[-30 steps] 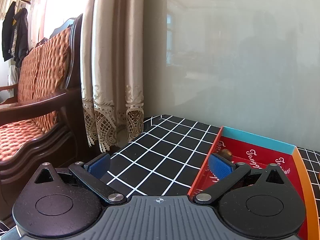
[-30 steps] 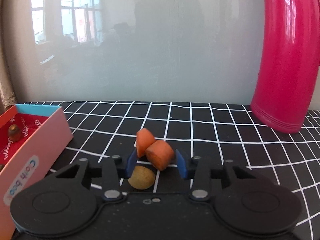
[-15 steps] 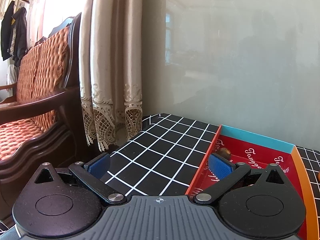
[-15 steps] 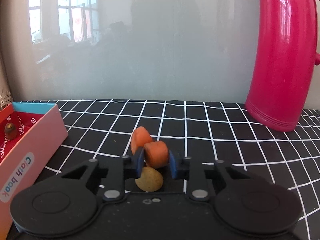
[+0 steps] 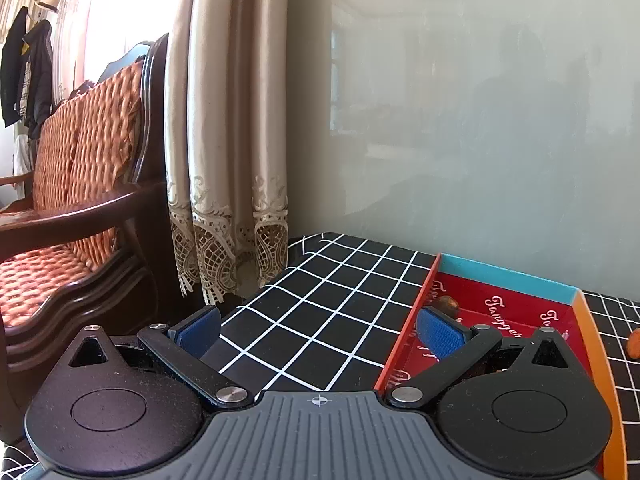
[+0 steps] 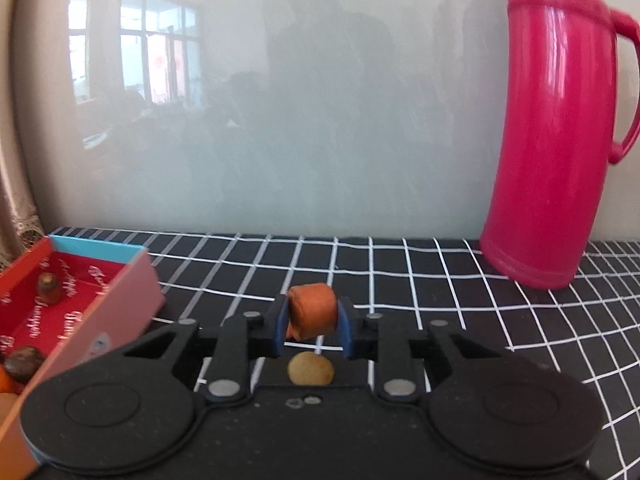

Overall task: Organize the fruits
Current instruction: 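Carry the carrot chunk with the right tool into the box and open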

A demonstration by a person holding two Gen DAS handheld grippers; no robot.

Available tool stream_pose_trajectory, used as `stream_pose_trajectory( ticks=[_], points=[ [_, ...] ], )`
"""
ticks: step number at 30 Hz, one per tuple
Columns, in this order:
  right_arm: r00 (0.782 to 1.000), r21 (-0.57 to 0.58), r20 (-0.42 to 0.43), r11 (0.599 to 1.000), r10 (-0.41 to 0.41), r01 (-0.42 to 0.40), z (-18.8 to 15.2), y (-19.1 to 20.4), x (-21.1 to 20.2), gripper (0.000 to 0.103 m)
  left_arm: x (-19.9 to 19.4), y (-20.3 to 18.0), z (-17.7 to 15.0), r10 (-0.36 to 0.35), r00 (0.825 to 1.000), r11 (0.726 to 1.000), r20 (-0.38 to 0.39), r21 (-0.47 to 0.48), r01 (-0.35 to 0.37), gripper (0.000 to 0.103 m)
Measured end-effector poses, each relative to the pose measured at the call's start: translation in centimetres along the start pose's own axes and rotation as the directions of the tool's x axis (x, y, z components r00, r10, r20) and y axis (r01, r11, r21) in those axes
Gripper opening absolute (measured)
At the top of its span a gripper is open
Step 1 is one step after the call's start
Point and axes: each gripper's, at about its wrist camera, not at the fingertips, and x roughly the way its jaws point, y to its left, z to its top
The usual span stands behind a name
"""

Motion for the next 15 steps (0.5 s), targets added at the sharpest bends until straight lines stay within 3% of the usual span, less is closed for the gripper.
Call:
stream_pose_trajectory(
  ticks=[15],
  points=[
    [0.993,-0.037,0.050,0.994,0.105,-0.104,0.8,5.6,-4.4,0.024,-2.7,2.5,-0.3,0.009,1.000,0.999,0.017,0.048,-0.010,0.103]
  ],
)
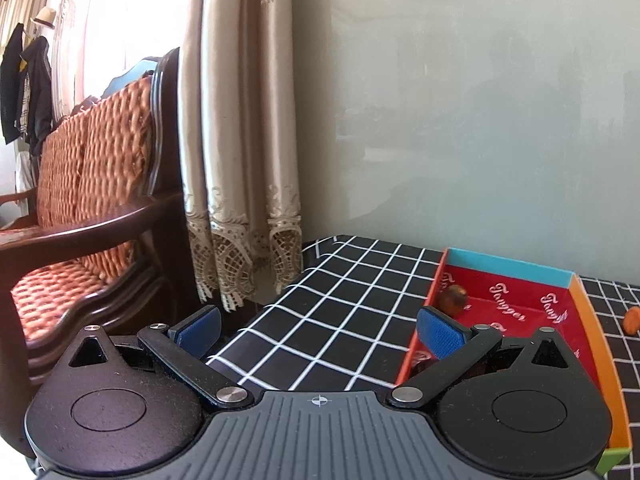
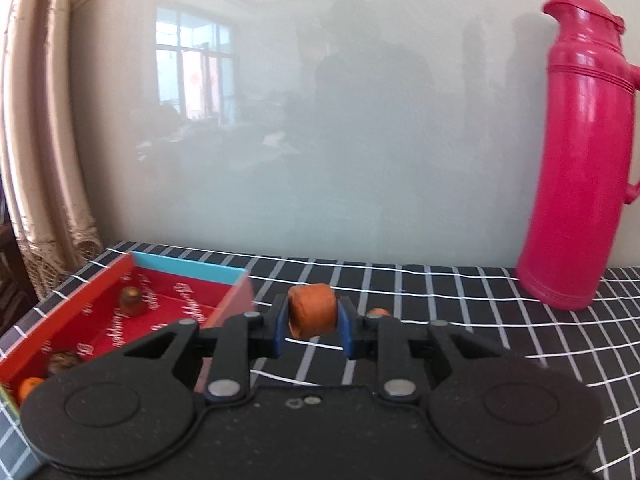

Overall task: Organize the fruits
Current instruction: 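Carry the carrot chunk with the right tool into the box and open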

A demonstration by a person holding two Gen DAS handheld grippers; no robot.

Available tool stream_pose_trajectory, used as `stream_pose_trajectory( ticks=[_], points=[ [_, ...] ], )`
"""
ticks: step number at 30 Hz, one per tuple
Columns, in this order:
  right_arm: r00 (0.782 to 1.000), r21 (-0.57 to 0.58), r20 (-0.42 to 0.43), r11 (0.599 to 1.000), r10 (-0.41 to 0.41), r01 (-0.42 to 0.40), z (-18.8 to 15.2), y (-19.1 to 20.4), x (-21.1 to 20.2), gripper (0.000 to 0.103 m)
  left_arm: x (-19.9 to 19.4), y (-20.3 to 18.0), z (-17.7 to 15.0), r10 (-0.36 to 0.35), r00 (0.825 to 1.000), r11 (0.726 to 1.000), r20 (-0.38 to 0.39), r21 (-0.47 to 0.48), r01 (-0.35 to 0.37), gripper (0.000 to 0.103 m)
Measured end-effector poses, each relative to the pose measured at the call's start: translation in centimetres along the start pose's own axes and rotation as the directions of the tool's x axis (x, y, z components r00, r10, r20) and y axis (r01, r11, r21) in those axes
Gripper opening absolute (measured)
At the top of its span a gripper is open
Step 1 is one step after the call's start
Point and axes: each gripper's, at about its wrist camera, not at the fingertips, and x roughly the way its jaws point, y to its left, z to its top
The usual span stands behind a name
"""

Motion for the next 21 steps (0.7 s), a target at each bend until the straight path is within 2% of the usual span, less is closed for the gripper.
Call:
stream_pose_trajectory(
  ticks=[6,17,21],
  points=[
    [0.997,-0.033,-0.011,0.997,0.071,-0.071,-0.4,3.8,0.2,0.024,-0.3,2.0,-0.2,0.017,1.000,1.000,-0.004,-0.009,-0.017,0.103],
    [0.988,-0.072,-0.048,0.986,0.148,-0.151,-1.2,8.7,1.1,0.024,-0.4,3.5,-0.2,0.025,1.000,1.000,0.001,0.002,-0.025,0.103],
    [0.990,-0.123,-0.054,0.983,0.129,-0.135,-1.8,9.9,1.1,0.034,-0.3,4.1,-0.3,0.031,1.000,1.000,-0.002,0.001,-0.031,0.103]
  ],
)
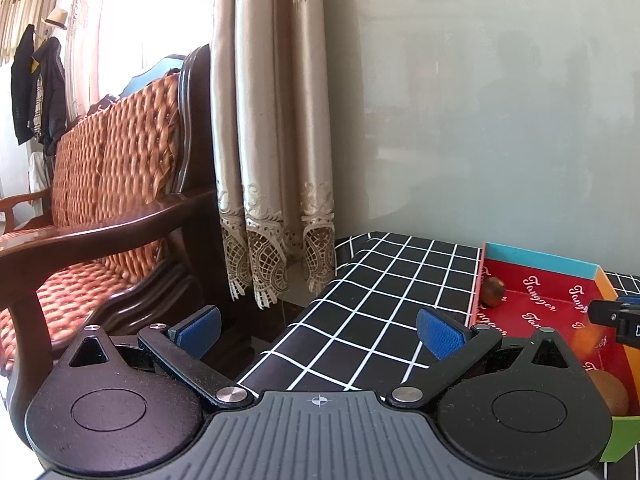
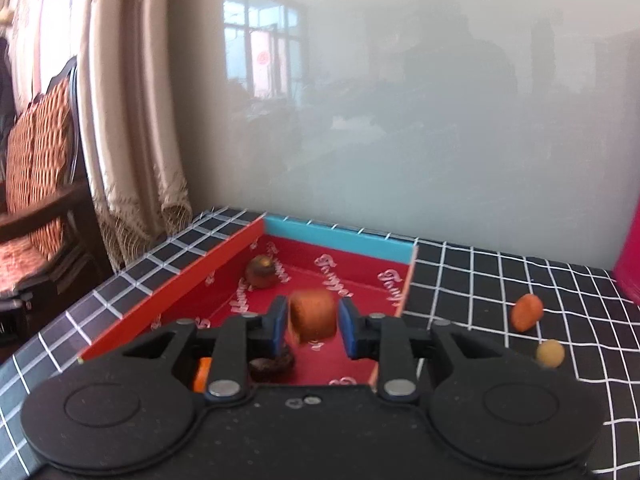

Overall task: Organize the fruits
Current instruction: 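Carry the carrot chunk with the right tool into the box and open, then reach the left tool to the small yellowish round ball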

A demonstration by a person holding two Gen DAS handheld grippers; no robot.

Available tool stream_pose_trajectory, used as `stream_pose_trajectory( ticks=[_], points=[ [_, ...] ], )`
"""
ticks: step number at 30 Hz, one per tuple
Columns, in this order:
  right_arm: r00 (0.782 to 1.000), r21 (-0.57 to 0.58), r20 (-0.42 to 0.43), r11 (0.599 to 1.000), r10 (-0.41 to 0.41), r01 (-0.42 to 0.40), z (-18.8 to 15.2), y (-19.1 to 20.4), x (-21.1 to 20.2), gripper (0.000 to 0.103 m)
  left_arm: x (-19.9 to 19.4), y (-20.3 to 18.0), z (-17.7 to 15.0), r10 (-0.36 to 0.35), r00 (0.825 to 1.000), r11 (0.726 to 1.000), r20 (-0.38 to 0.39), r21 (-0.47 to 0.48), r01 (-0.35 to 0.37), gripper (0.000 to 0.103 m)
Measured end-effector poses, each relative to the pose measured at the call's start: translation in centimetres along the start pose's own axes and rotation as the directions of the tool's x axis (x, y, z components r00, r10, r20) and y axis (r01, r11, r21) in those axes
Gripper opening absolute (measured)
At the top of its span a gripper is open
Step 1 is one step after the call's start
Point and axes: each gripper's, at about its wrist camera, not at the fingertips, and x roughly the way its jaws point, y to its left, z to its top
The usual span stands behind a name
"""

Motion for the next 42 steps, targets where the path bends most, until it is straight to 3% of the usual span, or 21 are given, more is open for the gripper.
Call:
stream_pose_trajectory(
  ticks=[4,8,10,15,18,23,29,35,38,42],
  points=[
    [0.997,-0.001,0.057,0.999,-0.054,0.055,0.2,-0.7,-1.1,0.066,0.0,0.3,0.0,0.000,1.000,1.000,-0.007,-0.010,0.000,0.103],
    [0.977,0.041,0.143,0.987,-0.157,0.153,0.5,-3.8,-3.3,0.075,-0.4,0.0,0.2,-0.013,1.000,1.000,0.003,-0.015,0.013,0.103],
    [0.954,0.106,0.193,0.971,-0.230,0.213,0.5,-6.4,-4.7,0.088,-0.6,-0.4,0.3,-0.024,1.000,1.000,0.008,-0.014,0.024,0.103],
    [0.917,0.314,0.220,0.914,-0.333,0.257,-0.1,-13.1,-7.7,0.089,-1.1,-1.6,0.4,-0.050,0.999,0.999,0.015,-0.013,0.050,0.103],
    [0.904,0.371,0.205,0.885,-0.375,0.283,-1.0,-15.6,-8.9,0.090,-1.4,-2.7,0.5,-0.072,0.997,0.997,0.020,-0.013,0.072,0.103],
    [0.891,0.380,0.151,0.857,-0.429,0.348,-3.0,-17.9,-10.1,0.096,-2.0,-5.3,0.6,-0.115,0.993,0.993,0.025,-0.008,0.116,0.103],
    [0.887,0.294,0.081,0.862,-0.454,0.414,-4.0,-19.2,-9.8,0.103,-3.8,-9.4,0.4,-0.186,0.982,0.982,0.043,0.037,0.184,0.103],
    [0.906,0.297,-0.027,0.862,-0.422,0.411,-5.6,-21.2,-9.0,0.103,-4.8,-12.7,0.3,-0.245,0.969,0.968,0.022,0.063,0.243,0.103],
    [0.908,0.303,-0.009,0.864,-0.419,0.402,-6.0,-21.7,-9.7,0.103,-5.1,-14.4,0.0,-0.280,0.960,0.958,0.013,0.073,0.278,0.103],
    [0.882,0.264,0.017,0.853,-0.471,0.450,-6.4,-22.1,-10.6,0.103,-5.4,-16.8,-0.4,-0.313,0.950,0.947,0.001,0.085,0.311,0.103]
  ],
)
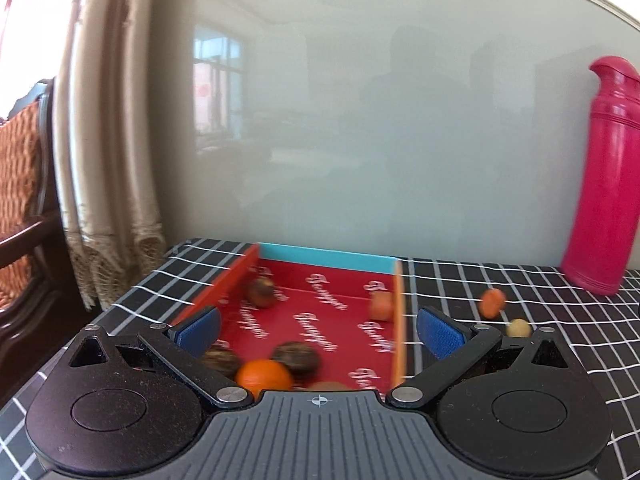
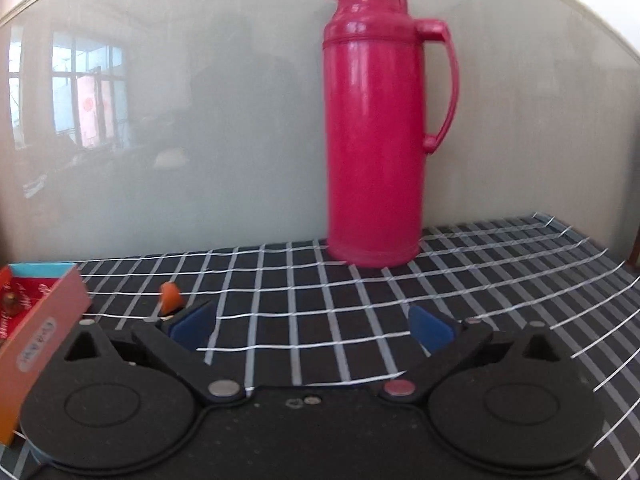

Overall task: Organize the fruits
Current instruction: 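Reach the left tool to the small yellowish round ball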

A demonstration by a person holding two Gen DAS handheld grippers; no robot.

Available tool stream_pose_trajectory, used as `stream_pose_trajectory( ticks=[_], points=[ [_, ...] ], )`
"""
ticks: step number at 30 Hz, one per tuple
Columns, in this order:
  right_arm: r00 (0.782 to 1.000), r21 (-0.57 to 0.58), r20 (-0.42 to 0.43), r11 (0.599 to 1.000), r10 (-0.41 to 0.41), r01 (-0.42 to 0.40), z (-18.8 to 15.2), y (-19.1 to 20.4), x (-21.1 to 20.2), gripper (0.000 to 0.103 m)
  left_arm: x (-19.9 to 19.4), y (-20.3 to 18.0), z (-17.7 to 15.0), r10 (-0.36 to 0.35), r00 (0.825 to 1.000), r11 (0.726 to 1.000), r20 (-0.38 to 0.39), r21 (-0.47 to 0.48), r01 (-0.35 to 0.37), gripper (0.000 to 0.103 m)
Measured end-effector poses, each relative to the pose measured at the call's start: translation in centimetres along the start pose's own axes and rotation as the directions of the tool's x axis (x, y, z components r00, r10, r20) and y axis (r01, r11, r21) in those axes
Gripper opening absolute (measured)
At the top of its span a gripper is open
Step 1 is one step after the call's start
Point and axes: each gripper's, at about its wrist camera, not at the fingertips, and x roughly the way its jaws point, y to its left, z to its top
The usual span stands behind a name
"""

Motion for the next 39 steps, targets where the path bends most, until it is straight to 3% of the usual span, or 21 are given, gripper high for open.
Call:
stream_pose_trajectory(
  ticks=[10,30,39],
  points=[
    [0.992,0.091,0.033,0.989,-0.120,0.116,-0.3,-5.0,0.5,0.103,1.2,-5.7,-1.2,-0.083,0.997,0.992,0.003,0.097,0.082,0.103],
    [0.956,0.140,0.035,0.949,-0.291,0.284,-1.5,-13.3,2.2,0.103,4.5,-14.3,-2.2,-0.180,0.983,0.973,-0.048,0.141,0.185,0.103],
    [0.950,0.134,0.016,0.942,-0.311,0.307,-1.7,-14.7,3.4,0.103,7.1,-18.0,-2.8,-0.192,0.977,0.969,-0.088,0.141,0.203,0.102]
  ],
)
